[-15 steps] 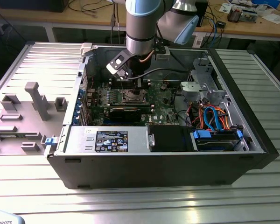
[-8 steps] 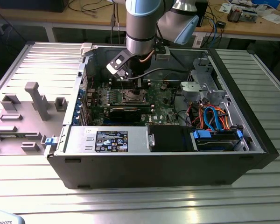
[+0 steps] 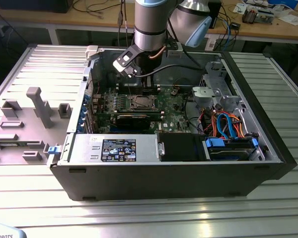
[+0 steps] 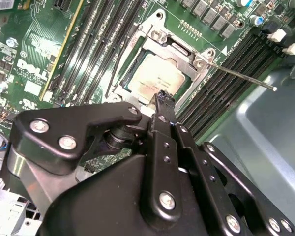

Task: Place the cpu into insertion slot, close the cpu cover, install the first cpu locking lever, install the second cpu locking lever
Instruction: 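Install the first cpu locking lever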

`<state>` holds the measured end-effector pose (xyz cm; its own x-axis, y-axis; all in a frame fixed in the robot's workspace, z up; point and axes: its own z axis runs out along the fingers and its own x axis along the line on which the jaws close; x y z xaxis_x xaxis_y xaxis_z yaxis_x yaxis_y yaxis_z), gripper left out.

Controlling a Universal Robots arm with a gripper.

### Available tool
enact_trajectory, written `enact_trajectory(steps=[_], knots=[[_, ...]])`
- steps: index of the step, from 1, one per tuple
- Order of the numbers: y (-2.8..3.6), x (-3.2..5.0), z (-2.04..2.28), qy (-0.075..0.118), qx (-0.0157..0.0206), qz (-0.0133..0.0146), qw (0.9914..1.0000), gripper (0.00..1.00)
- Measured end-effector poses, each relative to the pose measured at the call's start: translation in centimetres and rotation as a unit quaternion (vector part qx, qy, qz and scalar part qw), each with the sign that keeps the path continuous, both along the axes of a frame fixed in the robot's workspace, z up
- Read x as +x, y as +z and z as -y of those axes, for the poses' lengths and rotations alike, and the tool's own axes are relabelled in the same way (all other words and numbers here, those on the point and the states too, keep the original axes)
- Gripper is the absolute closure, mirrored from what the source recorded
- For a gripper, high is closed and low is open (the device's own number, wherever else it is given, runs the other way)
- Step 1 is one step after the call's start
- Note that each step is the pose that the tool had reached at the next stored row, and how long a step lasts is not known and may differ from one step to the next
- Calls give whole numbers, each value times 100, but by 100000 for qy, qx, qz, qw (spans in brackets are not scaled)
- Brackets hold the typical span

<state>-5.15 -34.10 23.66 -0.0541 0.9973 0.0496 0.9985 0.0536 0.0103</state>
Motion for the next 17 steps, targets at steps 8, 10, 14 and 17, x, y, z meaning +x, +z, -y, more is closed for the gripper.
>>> enact_trajectory(steps=[8,10,14,17], knots=[[2,0,0,-2,-4,-1,100000,89],[8,0,0,-4,-9,-14,100000,89],[36,0,0,-1,32,1,100000,89],[37,0,0,-1,76,-3,100000,89]])
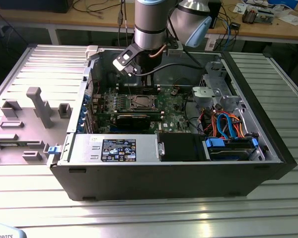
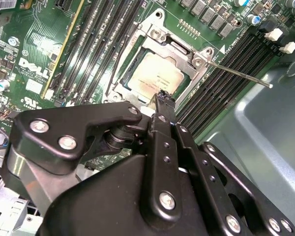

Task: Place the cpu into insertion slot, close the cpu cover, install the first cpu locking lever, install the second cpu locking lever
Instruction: 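Install the first cpu locking lever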

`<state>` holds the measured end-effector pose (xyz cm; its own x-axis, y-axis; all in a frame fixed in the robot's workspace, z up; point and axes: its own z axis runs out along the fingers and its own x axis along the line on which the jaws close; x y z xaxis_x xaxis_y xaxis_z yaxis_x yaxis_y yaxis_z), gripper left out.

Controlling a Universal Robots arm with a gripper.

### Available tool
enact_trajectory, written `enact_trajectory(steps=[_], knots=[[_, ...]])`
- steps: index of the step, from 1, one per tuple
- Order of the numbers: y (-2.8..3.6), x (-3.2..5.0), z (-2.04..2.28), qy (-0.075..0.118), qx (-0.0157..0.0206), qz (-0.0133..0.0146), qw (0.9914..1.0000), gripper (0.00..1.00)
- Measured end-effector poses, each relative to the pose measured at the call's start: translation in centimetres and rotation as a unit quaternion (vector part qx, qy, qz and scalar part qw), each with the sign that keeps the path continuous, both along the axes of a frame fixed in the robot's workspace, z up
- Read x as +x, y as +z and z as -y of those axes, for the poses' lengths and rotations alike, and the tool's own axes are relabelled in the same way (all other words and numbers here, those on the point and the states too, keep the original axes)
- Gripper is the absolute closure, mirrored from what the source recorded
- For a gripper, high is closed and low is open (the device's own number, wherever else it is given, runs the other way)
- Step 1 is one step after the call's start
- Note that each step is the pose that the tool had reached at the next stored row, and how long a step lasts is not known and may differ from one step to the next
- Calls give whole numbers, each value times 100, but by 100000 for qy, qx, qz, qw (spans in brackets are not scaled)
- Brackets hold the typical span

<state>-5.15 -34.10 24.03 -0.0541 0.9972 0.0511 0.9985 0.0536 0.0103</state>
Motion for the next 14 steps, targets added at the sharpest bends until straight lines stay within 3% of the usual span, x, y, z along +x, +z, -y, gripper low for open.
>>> enact_trajectory(steps=[5,14], knots=[[1,0,0,0,37,1,100000,89],[70,0,0,0,32,-2,100000,89]])
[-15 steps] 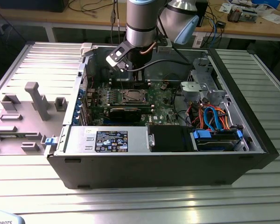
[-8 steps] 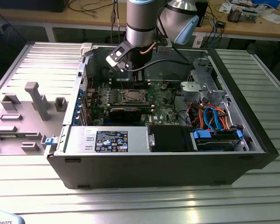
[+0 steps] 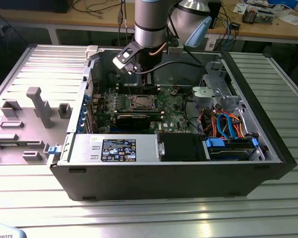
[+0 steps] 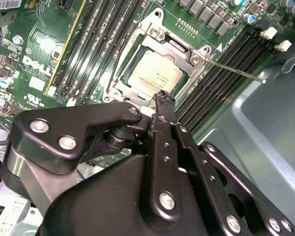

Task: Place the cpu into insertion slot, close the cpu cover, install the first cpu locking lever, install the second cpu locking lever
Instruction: 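Install the first cpu locking lever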

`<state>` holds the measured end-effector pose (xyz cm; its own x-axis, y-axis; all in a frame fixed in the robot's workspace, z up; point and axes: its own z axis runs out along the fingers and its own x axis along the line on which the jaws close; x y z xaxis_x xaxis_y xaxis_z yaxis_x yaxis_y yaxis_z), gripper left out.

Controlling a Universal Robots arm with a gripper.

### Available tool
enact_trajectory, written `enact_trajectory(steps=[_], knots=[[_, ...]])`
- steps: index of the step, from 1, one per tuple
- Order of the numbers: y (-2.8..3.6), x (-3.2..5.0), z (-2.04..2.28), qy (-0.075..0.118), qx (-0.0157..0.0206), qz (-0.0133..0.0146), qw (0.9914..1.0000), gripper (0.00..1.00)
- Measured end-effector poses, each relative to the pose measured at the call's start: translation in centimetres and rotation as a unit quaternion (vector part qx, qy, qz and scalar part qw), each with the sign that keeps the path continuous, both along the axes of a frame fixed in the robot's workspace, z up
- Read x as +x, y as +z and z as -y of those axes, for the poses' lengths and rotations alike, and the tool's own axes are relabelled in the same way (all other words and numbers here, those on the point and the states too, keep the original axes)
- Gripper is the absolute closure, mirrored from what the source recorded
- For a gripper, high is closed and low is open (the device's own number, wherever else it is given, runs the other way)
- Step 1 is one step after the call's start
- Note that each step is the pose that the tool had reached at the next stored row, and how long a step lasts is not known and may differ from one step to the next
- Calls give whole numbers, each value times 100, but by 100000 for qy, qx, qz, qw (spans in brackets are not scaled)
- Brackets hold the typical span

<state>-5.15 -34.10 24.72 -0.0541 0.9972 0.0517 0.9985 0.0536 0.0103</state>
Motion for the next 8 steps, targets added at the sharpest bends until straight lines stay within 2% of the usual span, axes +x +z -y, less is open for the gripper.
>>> enact_trajectory(steps=[8], knots=[[73,0,0,0,-2,0,100000,89]])
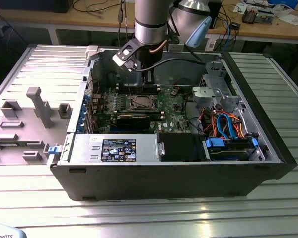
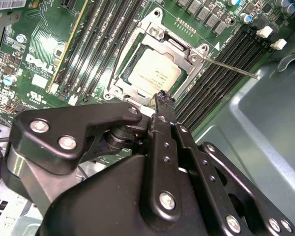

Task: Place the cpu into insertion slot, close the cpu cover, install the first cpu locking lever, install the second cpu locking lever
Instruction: 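Install the first cpu locking lever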

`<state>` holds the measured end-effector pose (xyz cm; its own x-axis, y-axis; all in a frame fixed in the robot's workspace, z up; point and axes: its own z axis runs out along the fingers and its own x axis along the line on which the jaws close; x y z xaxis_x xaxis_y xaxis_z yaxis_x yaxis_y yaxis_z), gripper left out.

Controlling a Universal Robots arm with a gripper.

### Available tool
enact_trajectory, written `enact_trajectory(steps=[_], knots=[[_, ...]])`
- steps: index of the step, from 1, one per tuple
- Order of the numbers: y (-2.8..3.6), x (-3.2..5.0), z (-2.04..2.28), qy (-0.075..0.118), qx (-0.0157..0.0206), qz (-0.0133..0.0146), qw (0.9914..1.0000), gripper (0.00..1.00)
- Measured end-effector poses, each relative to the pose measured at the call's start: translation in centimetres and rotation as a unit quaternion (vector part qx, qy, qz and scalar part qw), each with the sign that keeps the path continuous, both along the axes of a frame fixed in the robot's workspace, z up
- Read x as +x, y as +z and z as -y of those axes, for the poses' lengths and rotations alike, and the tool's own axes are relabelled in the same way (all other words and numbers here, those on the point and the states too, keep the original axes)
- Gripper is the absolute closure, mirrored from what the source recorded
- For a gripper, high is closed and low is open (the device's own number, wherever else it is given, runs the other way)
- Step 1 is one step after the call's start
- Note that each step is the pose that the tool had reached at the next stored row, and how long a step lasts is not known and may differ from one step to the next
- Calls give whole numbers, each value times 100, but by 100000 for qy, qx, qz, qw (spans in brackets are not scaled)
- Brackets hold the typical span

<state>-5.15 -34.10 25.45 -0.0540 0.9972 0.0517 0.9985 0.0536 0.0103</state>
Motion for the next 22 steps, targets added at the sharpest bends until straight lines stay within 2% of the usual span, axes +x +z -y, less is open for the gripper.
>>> enact_trajectory(steps=[7,22], knots=[[54,0,0,-1,14,6,100000,89],[73,0,0,-1,-9,-6,100000,89]])
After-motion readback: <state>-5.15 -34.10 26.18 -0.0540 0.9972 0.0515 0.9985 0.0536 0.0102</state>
